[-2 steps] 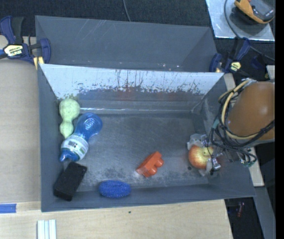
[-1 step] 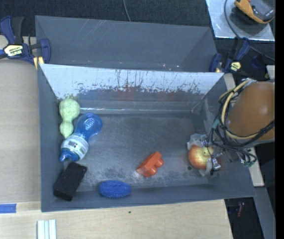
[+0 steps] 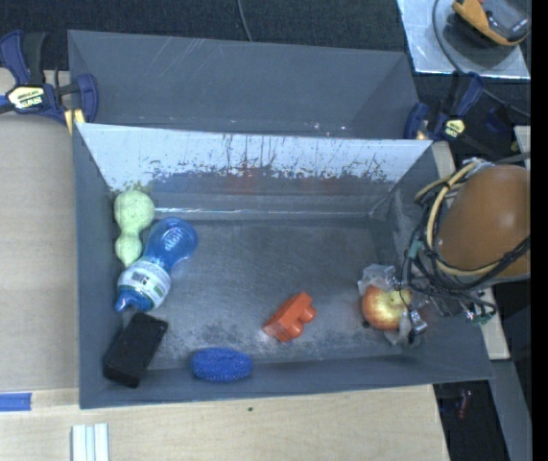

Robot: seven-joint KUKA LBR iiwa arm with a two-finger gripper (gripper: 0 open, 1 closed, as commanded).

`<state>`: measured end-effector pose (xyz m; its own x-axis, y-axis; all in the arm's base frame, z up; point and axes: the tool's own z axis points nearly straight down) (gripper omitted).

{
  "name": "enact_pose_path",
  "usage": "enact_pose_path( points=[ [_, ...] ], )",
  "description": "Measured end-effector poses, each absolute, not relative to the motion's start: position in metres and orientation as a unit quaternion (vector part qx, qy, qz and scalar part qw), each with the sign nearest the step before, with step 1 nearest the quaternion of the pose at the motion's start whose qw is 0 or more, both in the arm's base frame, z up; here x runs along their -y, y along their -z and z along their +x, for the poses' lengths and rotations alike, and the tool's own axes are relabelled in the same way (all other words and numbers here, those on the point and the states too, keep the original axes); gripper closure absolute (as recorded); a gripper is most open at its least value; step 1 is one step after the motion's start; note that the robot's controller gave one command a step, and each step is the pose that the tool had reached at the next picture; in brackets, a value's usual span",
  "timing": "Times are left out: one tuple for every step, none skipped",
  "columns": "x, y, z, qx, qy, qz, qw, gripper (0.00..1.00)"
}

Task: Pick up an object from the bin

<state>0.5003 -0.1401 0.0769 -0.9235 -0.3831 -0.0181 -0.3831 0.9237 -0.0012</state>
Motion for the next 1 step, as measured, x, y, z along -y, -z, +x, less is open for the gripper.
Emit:
enact_pose_path(
  points=[
    [0.1378,-0.0784,0.5047,-0.983,-0.001,-0.185,0.010,1.00]
  ],
)
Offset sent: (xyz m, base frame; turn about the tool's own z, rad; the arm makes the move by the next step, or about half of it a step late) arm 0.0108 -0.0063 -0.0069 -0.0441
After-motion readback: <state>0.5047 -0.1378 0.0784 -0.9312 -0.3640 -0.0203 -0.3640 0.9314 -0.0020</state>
